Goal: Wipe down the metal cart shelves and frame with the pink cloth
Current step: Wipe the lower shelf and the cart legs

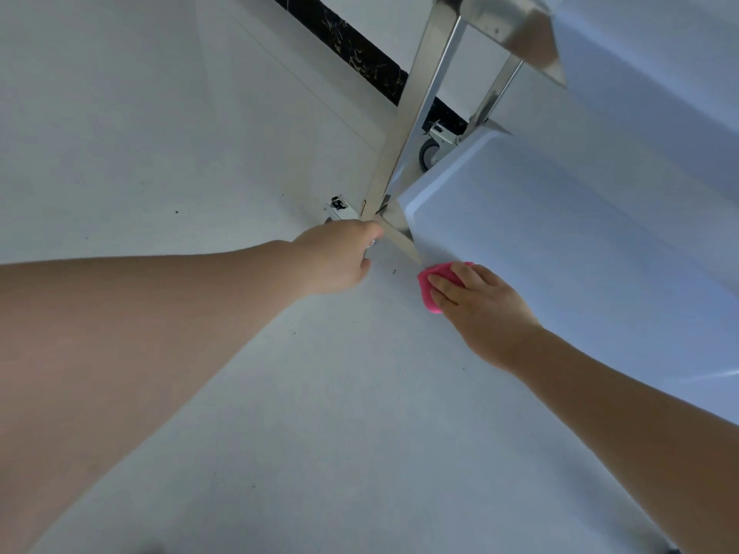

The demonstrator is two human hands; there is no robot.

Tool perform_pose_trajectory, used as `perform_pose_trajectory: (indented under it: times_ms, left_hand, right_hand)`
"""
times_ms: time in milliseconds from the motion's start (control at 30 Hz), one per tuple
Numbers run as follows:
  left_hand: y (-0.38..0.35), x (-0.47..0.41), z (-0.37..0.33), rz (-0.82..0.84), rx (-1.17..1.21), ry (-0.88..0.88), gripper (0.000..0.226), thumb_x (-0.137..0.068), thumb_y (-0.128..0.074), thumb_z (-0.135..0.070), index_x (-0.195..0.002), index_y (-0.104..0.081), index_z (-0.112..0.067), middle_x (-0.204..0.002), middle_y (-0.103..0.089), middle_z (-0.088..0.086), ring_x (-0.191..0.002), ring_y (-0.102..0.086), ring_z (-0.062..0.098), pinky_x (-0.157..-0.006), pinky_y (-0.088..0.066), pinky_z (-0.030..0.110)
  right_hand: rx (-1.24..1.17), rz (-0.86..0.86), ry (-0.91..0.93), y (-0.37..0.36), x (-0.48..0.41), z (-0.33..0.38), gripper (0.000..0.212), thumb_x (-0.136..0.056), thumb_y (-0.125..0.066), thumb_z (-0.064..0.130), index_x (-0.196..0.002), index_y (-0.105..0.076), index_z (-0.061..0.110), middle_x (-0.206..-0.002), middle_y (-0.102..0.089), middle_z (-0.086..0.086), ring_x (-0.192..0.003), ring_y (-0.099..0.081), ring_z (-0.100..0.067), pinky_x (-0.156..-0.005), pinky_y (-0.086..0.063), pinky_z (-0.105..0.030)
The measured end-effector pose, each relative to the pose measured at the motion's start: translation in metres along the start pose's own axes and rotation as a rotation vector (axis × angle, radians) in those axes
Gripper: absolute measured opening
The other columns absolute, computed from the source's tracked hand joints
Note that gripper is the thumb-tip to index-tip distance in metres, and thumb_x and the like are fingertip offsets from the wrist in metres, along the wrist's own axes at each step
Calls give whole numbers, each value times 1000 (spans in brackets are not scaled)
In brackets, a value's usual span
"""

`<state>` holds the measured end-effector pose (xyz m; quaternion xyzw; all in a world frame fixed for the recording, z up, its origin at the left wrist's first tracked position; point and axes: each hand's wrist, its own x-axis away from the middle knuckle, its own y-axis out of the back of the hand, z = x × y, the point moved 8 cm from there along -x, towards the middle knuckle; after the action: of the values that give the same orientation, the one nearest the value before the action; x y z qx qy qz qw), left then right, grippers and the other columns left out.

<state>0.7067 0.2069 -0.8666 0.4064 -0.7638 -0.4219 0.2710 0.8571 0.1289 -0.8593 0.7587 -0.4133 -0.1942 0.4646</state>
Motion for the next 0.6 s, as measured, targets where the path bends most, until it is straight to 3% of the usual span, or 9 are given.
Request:
perform_pose_trajectory:
  times_ms: [67,267,400,600]
  left_hand:
    - [-5,-2,-9,23,6,-25,28,-89,-47,-18,-118,-47,-15,-85,-53,-2,-84,-56,27,-74,-49,36]
    - [-22,-17,-39,65,13,-97,40,-90,-50,-20,-130,-45,-20,-127,-55,-1,-106,-55,22,-90,-46,36]
    - [-31,-23,-65,84,27,-156,38,-91,-49,-19,-128,-47,-20,-130,-54,-3,-110,-55,20,-84,-41,26]
    - [-34,-30,-93,97,-3,-246,37,-92,-46,-15,-128,-48,-17,-129,-54,-2,-105,-53,16,-80,-34,22]
  right_hand:
    - [-4,8,-12,-3,10,-2,46,-73,-50,10,-115,-68,6,-113,-69,-4,-106,-61,-31,-95,-48,-38]
    - [-25,18,-41,-11,44,-5,45,-72,-53,11,-115,-68,7,-116,-68,-4,-107,-61,-31,-97,-47,-39]
    - [-24,23,-60,-16,61,-8,43,-74,-52,10,-114,-69,7,-116,-69,-3,-108,-62,-31,-98,-47,-40]
    - [-1,29,-43,-21,80,-10,51,-88,-26,9,-118,-67,9,-120,-67,-2,-111,-60,-30,-101,-44,-39]
